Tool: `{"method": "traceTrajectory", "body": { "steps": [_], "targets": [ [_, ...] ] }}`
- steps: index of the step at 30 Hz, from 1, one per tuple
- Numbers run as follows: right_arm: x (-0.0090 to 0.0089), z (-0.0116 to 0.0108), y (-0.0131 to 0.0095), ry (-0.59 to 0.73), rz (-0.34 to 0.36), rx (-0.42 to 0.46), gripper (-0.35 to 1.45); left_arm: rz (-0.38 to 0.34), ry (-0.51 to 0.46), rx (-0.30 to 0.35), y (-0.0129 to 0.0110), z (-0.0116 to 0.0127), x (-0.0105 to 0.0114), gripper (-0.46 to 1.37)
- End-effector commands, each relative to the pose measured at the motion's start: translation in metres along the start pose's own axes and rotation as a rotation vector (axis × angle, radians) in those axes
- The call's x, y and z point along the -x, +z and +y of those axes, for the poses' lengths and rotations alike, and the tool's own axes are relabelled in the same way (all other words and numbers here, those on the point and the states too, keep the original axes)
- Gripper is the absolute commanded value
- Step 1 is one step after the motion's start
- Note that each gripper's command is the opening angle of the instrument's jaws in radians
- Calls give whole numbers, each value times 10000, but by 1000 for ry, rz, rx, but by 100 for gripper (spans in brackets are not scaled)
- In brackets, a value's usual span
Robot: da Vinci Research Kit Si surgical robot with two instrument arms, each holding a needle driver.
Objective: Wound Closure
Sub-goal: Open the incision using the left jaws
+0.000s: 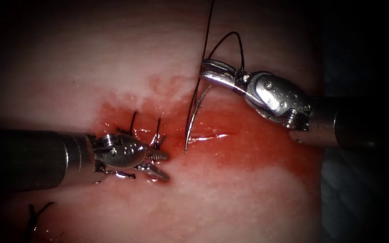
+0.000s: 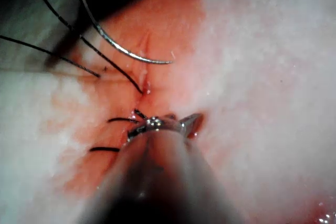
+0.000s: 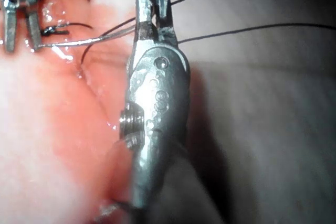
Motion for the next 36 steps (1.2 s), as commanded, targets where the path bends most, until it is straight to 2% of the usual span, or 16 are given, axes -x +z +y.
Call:
{"method": "traceTrajectory", "body": {
  "steps": [1,7,13,22,36],
  "targets": [
    [-1,0,-2,3,-1,-2,-35,2,-2,5,-2,-1,-1,2],
    [-2,1,-4,4,-1,-4,-35,26,-9,6,-8,2,-8,-17],
    [-4,-3,-4,5,0,-6,-35,68,-16,-23,-14,-4,-20,-35],
    [-12,-7,-6,10,1,-18,-35,68,-6,-55,-17,-18,-31,-35],
    [-13,-8,-7,10,1,-19,-35,77,-6,-72,3,-32,-46,-29]
  ]
}}
